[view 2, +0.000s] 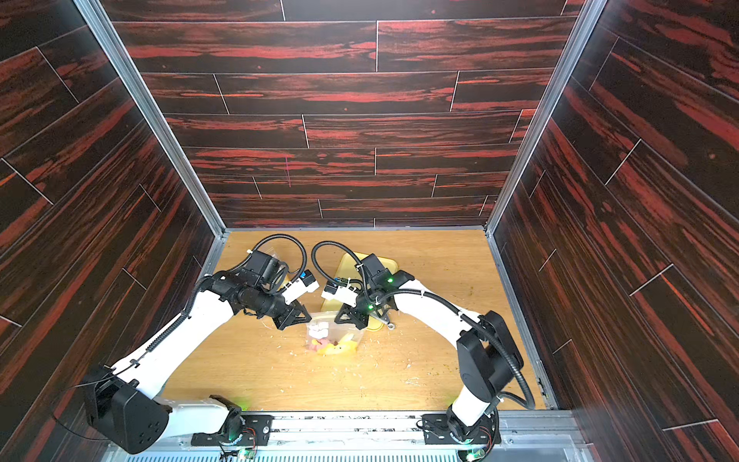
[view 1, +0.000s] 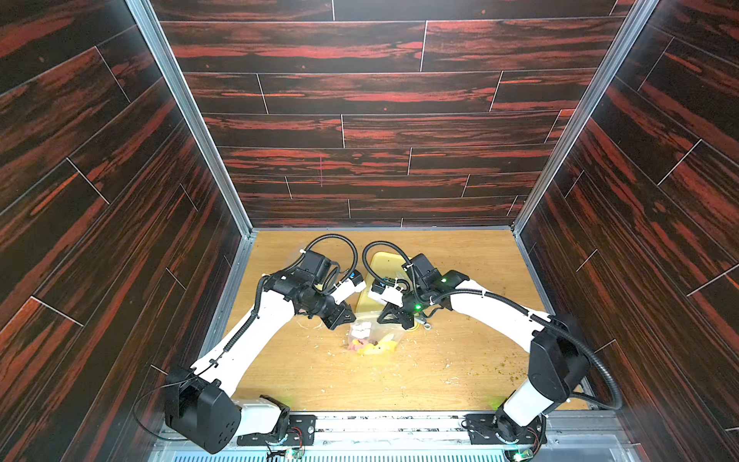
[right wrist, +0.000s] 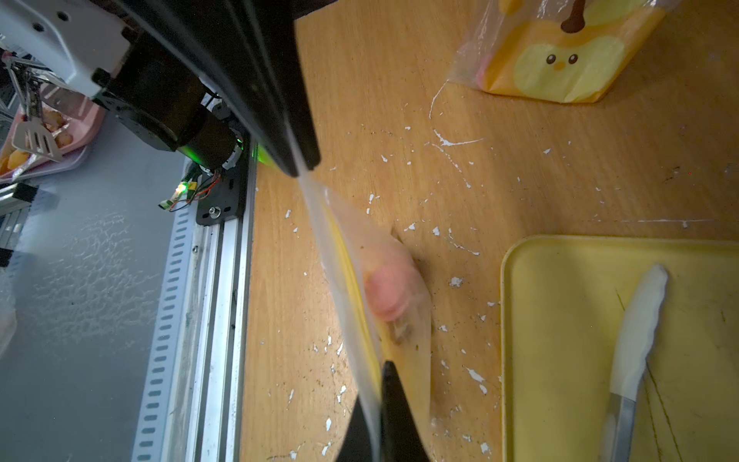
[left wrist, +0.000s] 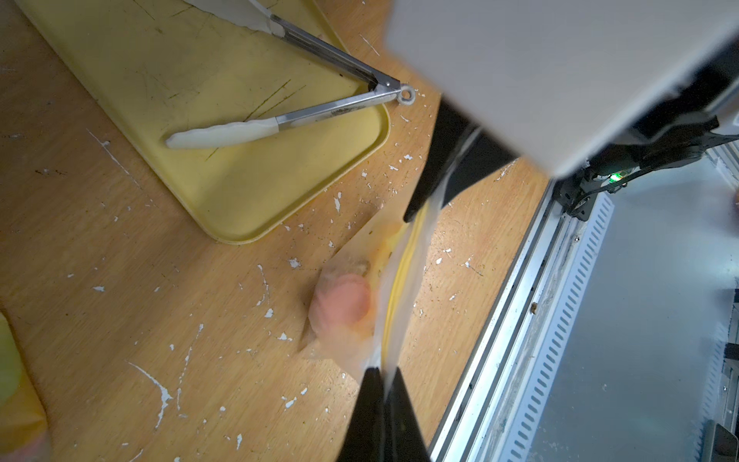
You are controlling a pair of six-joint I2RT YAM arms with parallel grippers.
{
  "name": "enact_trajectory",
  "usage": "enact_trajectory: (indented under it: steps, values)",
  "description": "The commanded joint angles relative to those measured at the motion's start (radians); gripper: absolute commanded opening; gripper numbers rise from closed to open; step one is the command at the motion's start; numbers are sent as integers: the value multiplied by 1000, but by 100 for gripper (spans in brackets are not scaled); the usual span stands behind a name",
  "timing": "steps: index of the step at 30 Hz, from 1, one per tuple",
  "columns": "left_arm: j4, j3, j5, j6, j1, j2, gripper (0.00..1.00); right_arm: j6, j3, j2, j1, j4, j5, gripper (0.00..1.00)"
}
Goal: Put the cookies into a resealable bag to prevent moisture
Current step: Close the ziploc bag at the center of the board.
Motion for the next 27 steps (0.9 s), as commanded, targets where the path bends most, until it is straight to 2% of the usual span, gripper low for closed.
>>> enact_trajectory:
  steps: [1, 2, 5, 9, 10, 11, 13, 14, 16, 19, 20, 21, 22, 24, 25, 27]
  values:
    - [-31, -5, -6, 25, 5, -25, 0, 11, -34, -69, -18, 0, 8, 14]
    - [-31, -4, -5, 24, 6, -25, 0, 15, -38, -74, -21, 0, 7, 14]
    - [-31, -5, -12, 22, 6, -25, 0, 26, -43, -80, -38, -2, -4, 0]
    - [-32, -6, -23, 21, 6, -27, 0, 34, -63, -94, -49, 3, -12, 0]
    - [-32, -6, -27, 22, 5, -28, 0, 37, -69, -99, -51, 8, -6, 4]
    - [-31, -6, -29, 20, 5, -30, 0, 43, -77, -104, -52, 14, 4, 12]
    - [-31, -6, -33, 21, 5, -32, 0, 50, -91, -119, -58, 22, 13, 15]
    - [-31, -7, -34, 20, 6, -33, 0, 55, -98, -125, -64, 27, 12, 14]
    - [-29, -8, -37, 20, 7, -35, 0, 61, -104, -130, -80, 21, 4, 1]
    - [-29, -9, -42, 19, 7, -38, 0, 63, -117, -133, -89, 13, 0, 0]
    - [-29, -11, -43, 18, 7, -38, 0, 69, -125, -138, -91, 21, 6, 1]
    - [-29, -12, -47, 19, 7, -38, 0, 78, -134, -145, -91, 32, 12, 10]
    - [-29, -11, -51, 17, 7, -38, 0, 83, -145, -154, -92, 42, 20, 15]
    - [-29, -11, -51, 17, 8, -41, 0, 91, -158, -168, -99, 50, 28, 16]
    - [-27, -12, -52, 16, 8, -42, 0, 96, -165, -174, -106, 52, 28, 12]
    - [-28, -12, -57, 15, 8, -45, 0, 103, -173, -184, -122, 48, 14, 0]
